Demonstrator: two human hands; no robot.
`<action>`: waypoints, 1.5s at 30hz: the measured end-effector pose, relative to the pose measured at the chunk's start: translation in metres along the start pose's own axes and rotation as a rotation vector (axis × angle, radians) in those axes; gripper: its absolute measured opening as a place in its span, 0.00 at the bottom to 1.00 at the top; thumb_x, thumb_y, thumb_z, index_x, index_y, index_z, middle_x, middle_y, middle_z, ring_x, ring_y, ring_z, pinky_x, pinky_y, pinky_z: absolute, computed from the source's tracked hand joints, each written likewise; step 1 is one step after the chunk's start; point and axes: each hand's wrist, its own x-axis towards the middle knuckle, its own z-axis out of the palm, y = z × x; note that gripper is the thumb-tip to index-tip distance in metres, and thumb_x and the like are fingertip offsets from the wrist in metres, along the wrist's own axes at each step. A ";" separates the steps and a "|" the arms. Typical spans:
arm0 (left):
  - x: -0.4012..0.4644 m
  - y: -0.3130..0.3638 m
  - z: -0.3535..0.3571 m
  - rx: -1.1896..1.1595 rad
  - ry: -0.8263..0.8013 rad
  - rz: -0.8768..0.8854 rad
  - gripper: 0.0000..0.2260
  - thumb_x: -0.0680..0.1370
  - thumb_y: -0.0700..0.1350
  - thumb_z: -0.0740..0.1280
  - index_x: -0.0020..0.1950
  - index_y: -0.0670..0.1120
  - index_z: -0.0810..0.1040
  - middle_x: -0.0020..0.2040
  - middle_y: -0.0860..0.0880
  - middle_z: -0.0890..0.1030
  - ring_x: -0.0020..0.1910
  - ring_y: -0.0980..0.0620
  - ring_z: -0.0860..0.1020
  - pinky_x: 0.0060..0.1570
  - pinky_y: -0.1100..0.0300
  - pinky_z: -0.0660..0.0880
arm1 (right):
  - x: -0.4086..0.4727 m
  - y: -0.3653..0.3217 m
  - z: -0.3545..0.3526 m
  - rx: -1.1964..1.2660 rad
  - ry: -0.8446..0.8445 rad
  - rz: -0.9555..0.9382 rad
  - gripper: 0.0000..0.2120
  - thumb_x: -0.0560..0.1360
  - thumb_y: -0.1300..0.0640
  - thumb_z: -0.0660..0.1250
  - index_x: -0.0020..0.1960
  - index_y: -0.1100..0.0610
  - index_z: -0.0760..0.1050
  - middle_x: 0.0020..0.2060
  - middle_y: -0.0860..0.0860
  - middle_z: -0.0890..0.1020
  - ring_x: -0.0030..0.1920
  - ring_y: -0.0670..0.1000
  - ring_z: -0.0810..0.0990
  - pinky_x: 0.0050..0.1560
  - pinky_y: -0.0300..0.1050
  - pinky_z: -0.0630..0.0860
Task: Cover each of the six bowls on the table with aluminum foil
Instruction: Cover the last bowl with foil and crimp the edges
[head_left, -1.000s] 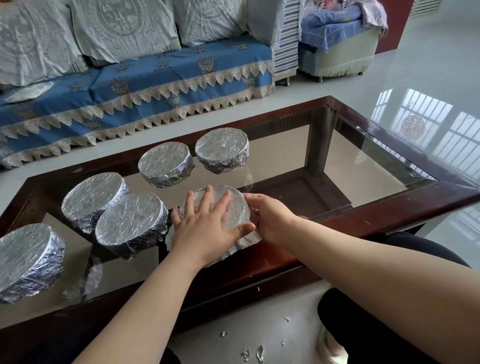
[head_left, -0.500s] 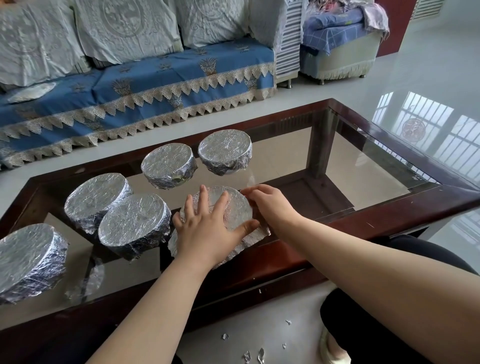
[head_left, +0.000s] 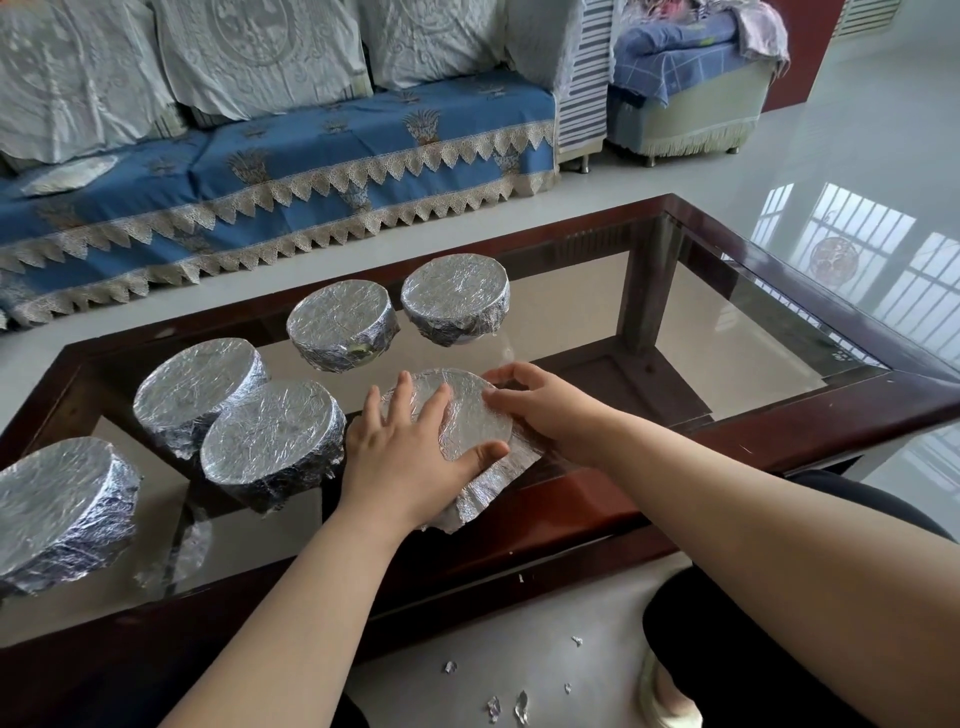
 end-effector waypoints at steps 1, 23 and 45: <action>0.000 0.000 0.000 -0.006 0.003 0.000 0.54 0.57 0.83 0.36 0.81 0.61 0.48 0.82 0.48 0.42 0.80 0.41 0.41 0.75 0.39 0.48 | -0.002 0.000 -0.003 0.061 -0.052 0.031 0.09 0.77 0.56 0.68 0.56 0.55 0.75 0.41 0.54 0.79 0.35 0.50 0.75 0.37 0.43 0.74; 0.000 -0.001 0.001 -0.030 0.017 0.002 0.55 0.56 0.83 0.36 0.81 0.60 0.49 0.82 0.49 0.41 0.80 0.42 0.43 0.73 0.37 0.55 | -0.002 0.013 -0.003 0.530 -0.014 0.151 0.04 0.77 0.61 0.66 0.45 0.61 0.77 0.26 0.47 0.77 0.22 0.40 0.72 0.23 0.30 0.68; 0.002 0.000 0.003 -0.030 0.041 -0.007 0.56 0.56 0.83 0.35 0.80 0.60 0.51 0.82 0.49 0.43 0.80 0.42 0.44 0.72 0.38 0.56 | 0.004 0.008 0.013 0.155 0.280 -0.082 0.08 0.73 0.69 0.69 0.40 0.58 0.76 0.31 0.50 0.78 0.24 0.41 0.74 0.27 0.34 0.72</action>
